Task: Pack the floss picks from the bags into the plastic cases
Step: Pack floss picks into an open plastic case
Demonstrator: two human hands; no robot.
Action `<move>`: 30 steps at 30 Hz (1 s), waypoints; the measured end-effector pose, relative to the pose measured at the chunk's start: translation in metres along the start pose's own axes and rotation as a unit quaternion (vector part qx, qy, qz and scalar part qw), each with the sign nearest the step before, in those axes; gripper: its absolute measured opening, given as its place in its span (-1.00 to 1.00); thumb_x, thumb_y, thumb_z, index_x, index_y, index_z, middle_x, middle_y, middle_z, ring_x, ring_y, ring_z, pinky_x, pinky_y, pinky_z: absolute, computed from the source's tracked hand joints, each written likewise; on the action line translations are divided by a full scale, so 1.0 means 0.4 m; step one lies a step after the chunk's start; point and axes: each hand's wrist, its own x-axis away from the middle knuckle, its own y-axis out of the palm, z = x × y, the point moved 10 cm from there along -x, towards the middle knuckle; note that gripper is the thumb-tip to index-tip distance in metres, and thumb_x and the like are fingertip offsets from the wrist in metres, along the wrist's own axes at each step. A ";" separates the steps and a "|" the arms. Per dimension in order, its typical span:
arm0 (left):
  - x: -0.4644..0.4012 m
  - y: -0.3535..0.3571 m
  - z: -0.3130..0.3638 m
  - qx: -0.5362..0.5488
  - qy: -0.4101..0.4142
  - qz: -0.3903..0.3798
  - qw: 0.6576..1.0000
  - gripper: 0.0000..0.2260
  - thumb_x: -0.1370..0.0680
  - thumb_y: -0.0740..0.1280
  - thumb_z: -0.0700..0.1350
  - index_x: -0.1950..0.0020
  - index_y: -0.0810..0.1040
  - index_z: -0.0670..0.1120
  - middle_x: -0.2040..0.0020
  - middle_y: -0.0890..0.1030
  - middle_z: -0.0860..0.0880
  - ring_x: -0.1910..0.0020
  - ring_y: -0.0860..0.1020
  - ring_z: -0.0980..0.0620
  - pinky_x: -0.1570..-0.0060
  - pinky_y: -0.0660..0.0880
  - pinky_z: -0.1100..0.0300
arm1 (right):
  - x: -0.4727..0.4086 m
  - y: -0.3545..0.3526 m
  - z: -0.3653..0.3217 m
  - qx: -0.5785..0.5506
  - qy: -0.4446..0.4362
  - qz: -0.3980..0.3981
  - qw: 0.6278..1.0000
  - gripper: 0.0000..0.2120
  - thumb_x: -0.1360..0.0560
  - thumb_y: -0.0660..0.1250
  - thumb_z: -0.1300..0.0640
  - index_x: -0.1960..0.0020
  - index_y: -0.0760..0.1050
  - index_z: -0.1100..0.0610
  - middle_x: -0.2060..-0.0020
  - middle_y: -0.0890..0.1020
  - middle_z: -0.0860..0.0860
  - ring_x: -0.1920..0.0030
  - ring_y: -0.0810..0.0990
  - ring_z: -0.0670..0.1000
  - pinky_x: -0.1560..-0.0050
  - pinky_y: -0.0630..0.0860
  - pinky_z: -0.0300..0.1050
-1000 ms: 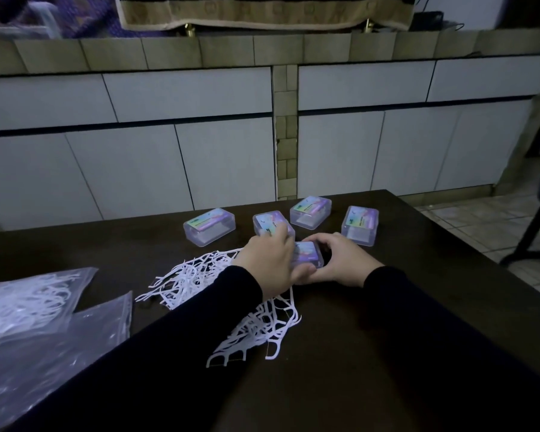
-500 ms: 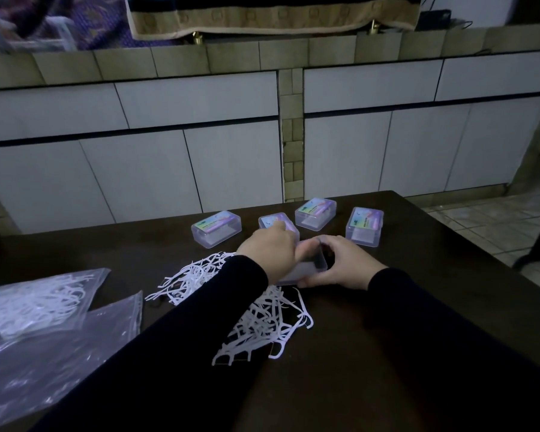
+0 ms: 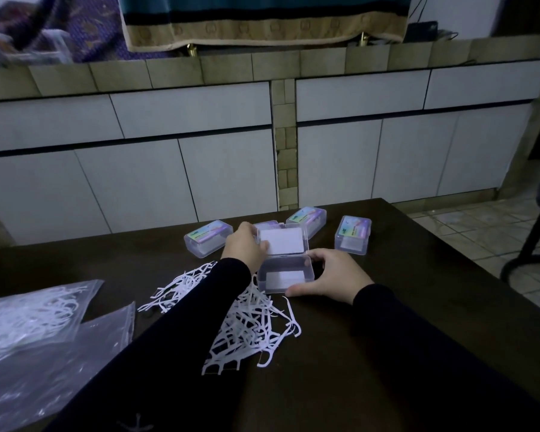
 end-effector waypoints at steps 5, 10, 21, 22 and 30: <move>-0.009 0.014 -0.011 -0.023 -0.044 0.001 0.999 -0.65 -0.55 0.33 -0.15 -0.33 0.41 -0.13 -0.16 0.56 -0.15 -0.09 0.56 -0.07 -0.01 0.52 0.13 | 0.026 -0.010 -0.008 -0.020 -0.011 0.018 1.000 -0.29 -0.22 0.59 -0.16 -0.29 0.45 0.00 -0.24 0.53 -0.06 -0.08 0.42 -0.16 -0.05 0.35 -0.24; 0.001 0.008 0.005 -0.070 -0.028 0.002 0.997 -0.66 -0.57 0.30 -0.14 -0.33 0.40 -0.17 -0.16 0.55 -0.16 -0.09 0.55 -0.07 -0.04 0.51 0.14 | 0.051 -0.012 -0.013 -0.030 -0.011 0.025 0.999 -0.24 -0.27 0.56 -0.16 -0.39 0.39 0.01 -0.32 0.49 -0.02 -0.24 0.45 -0.06 -0.14 0.39 -0.18; 0.038 -0.035 0.015 -0.022 0.024 0.023 0.999 -0.68 -0.58 0.27 -0.06 -0.32 0.45 -0.12 -0.16 0.59 -0.10 0.04 0.49 0.04 0.13 0.39 0.23 | 0.093 -0.039 -0.073 0.107 -0.074 0.123 0.984 -0.10 -0.32 0.35 -0.40 -0.50 0.21 0.04 -0.26 0.41 -0.02 -0.32 0.29 -0.02 -0.30 0.33 -0.07; 0.042 -0.049 0.014 -0.020 0.029 0.032 0.999 -0.68 -0.58 0.27 -0.03 -0.30 0.46 -0.11 -0.14 0.60 -0.08 0.06 0.47 0.05 0.11 0.36 0.22 | 0.096 -0.042 -0.087 0.108 -0.092 0.142 0.980 -0.15 -0.36 0.32 -0.38 -0.49 0.24 0.05 -0.24 0.41 -0.03 -0.29 0.30 -0.03 -0.28 0.34 -0.09; 0.079 -0.181 -0.073 -0.106 0.080 0.041 0.990 -0.80 -0.57 0.26 -0.03 0.02 0.60 -0.11 0.05 0.61 -0.08 0.07 0.52 -0.04 0.11 0.34 0.20 | 0.096 0.033 -0.254 0.166 -0.246 0.158 0.942 -0.65 -0.52 0.24 -0.12 -0.20 0.54 0.03 -0.03 0.58 -0.05 -0.10 0.39 -0.03 -0.18 0.30 -0.06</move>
